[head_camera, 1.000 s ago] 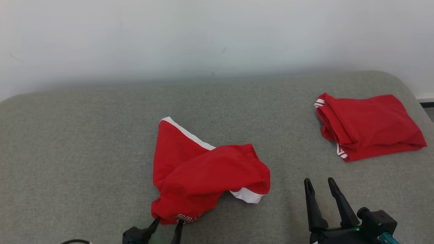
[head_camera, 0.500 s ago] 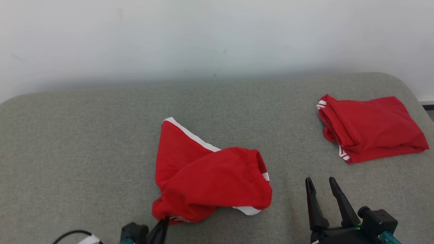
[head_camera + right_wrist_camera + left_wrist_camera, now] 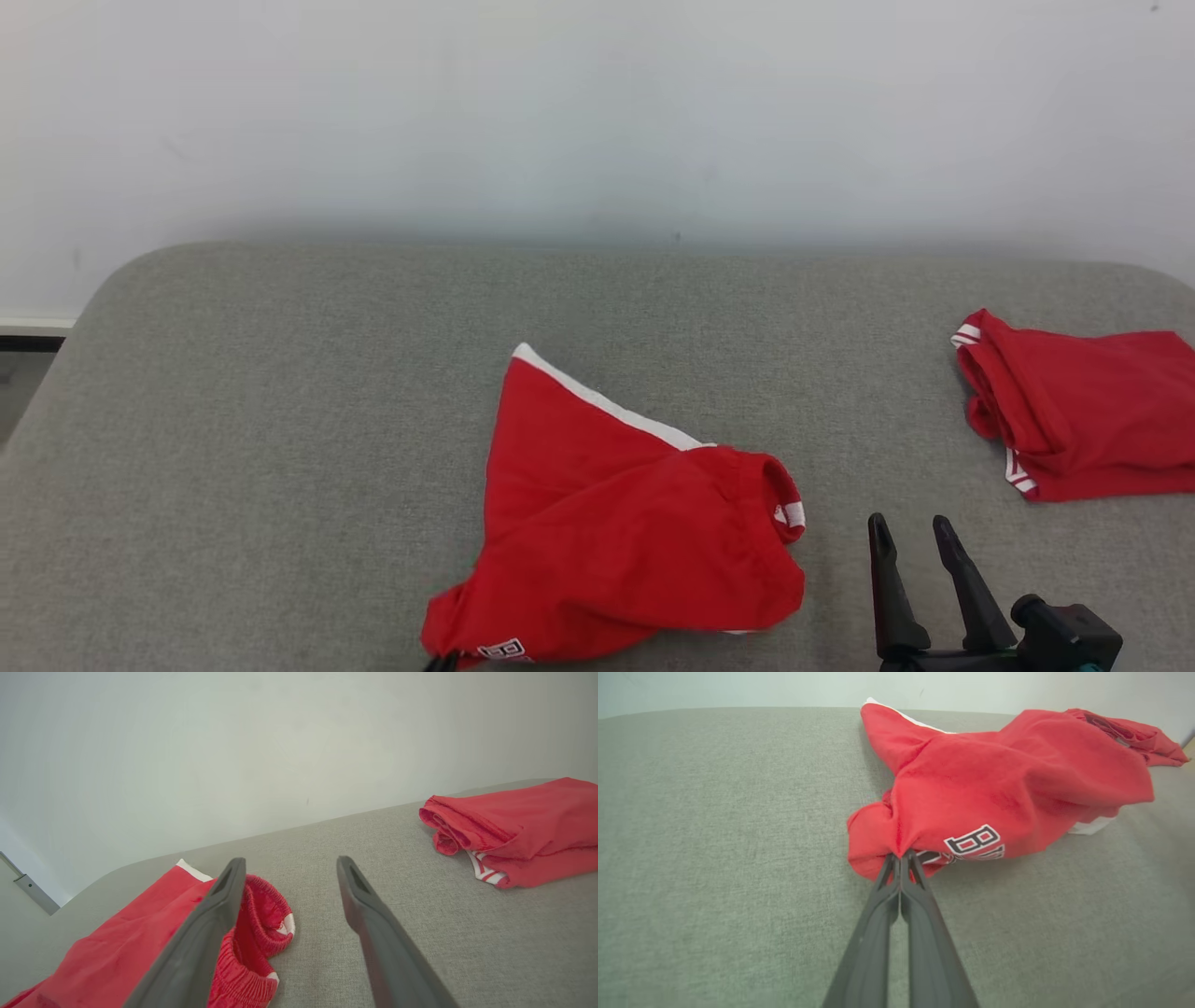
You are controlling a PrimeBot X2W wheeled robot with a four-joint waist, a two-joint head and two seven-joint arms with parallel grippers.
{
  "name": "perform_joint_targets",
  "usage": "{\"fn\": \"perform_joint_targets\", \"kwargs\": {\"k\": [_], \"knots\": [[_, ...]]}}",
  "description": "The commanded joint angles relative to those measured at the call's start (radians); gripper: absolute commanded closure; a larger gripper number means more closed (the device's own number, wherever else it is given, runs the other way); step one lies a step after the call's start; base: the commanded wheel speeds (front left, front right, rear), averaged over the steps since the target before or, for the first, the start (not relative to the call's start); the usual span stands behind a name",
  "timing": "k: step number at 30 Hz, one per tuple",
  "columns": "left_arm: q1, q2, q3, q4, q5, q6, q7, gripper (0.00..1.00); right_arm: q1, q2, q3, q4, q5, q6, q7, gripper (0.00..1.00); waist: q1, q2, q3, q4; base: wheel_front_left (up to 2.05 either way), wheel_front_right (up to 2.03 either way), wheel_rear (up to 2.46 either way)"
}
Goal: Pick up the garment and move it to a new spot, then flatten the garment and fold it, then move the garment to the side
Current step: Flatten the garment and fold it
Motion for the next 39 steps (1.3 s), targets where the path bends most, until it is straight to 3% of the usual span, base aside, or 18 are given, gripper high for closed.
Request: {"fn": "perform_joint_targets", "kwargs": {"k": [1, 11, 19, 29, 39], "knots": [[0.03, 0.007, -0.008, -0.016, -0.003, 0.007, 0.005, 1.0, 0.007, 0.0, -0.001, 0.0, 0.005, -0.003, 0.0, 0.0, 0.0001, 0.0, -0.006, 0.021, 0.0, 0.0, 0.0], [0.092, 0.007, -0.037, -0.13, -0.013, 0.014, 0.057, 1.0, -0.001, 0.0, 0.003, 0.011, -0.004, -0.003, 0.0, 0.0, 0.0001, 0.0, -0.001, 0.015, 0.0, 0.0, 0.0], [-0.103, 0.047, -0.02, -0.131, -0.001, 0.004, 0.077, 1.0, -0.044, 0.0, 0.009, 0.02, -0.017, -0.003, 0.0, 0.0, 0.0001, 0.0, 0.031, -0.047, 0.0, 0.0, 0.0], [-0.418, 0.116, -0.037, 0.081, -0.046, -0.007, 0.101, 1.0, -0.13, 0.0, 0.026, 0.034, -0.018, -0.003, 0.0, 0.0, 0.0001, 0.0, 0.143, -0.191, 0.0, 0.0, 0.0], [-0.587, 0.139, -0.228, 0.357, -0.192, -0.007, 0.046, 1.0, -0.163, 0.0, 0.012, 0.046, -0.03, -0.003, 0.0, 0.0, 0.0001, 0.0, 0.195, -0.236, 0.0, 0.0, 0.0]]}}
